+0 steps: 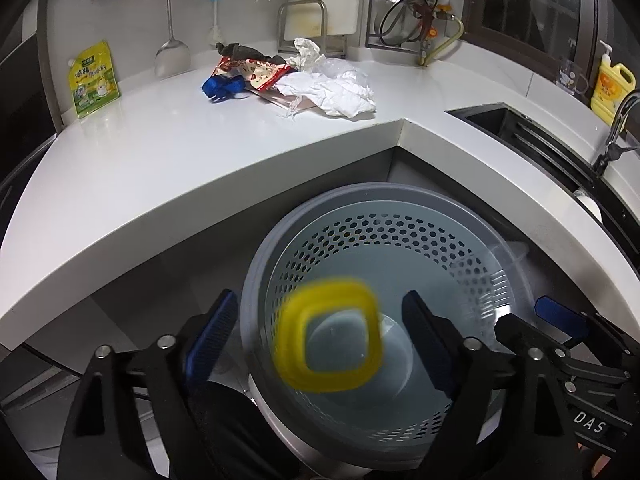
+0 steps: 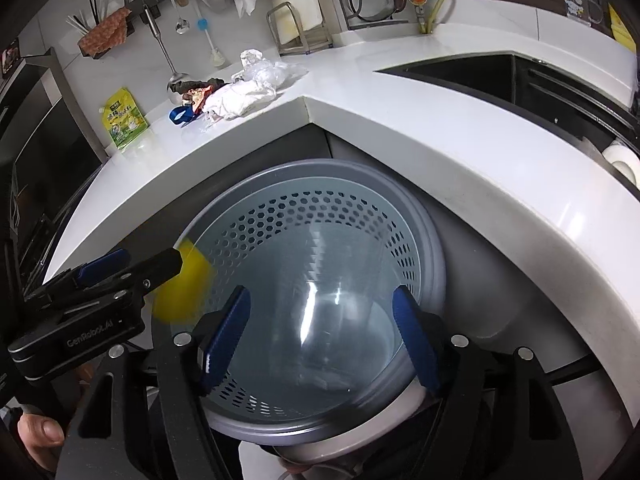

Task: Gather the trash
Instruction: 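Open the left tool dropping the lid while the right tool drops the cup, then move both tools back to the trash pile on the counter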

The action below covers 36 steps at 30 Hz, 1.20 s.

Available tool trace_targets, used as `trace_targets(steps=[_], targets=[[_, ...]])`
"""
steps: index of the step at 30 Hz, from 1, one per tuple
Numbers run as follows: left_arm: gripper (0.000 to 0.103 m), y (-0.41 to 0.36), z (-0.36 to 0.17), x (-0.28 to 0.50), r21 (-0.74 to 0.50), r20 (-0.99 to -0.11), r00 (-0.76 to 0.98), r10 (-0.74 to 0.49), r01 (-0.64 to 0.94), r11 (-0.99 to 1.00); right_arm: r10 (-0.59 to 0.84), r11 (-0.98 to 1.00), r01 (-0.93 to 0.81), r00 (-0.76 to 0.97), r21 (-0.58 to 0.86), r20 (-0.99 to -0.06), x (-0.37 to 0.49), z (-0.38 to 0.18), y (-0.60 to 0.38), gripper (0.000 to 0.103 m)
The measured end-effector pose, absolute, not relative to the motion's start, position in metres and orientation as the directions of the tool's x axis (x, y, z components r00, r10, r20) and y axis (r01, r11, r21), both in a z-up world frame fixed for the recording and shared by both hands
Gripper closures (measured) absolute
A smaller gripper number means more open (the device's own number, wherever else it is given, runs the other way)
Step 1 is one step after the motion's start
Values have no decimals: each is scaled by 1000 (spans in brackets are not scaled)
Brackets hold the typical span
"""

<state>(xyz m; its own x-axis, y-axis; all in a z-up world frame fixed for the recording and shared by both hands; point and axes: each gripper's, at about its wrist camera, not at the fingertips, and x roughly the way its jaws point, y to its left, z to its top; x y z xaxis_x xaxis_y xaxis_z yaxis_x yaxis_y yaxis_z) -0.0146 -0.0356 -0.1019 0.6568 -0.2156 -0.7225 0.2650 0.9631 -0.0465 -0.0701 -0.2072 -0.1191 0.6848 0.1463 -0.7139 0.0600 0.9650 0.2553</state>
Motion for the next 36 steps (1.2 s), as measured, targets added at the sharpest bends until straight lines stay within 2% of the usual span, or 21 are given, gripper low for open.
trace_targets(steps=[10,19,36], targets=[[15,-31,-103,-13,-47,-727,654,-207,253,966,136,965,73,682,252,-718,-71,-121,-209,33],[7,-24,-96,-20,-15,-698,692,-186,245,969,126,966,77,693,247,-710,-74,-119,-210,31],[6,-2,-78,-14,-23,-664,732,-153,185,983,99,974,73,711,214,-696,-70,-108,-204,30]])
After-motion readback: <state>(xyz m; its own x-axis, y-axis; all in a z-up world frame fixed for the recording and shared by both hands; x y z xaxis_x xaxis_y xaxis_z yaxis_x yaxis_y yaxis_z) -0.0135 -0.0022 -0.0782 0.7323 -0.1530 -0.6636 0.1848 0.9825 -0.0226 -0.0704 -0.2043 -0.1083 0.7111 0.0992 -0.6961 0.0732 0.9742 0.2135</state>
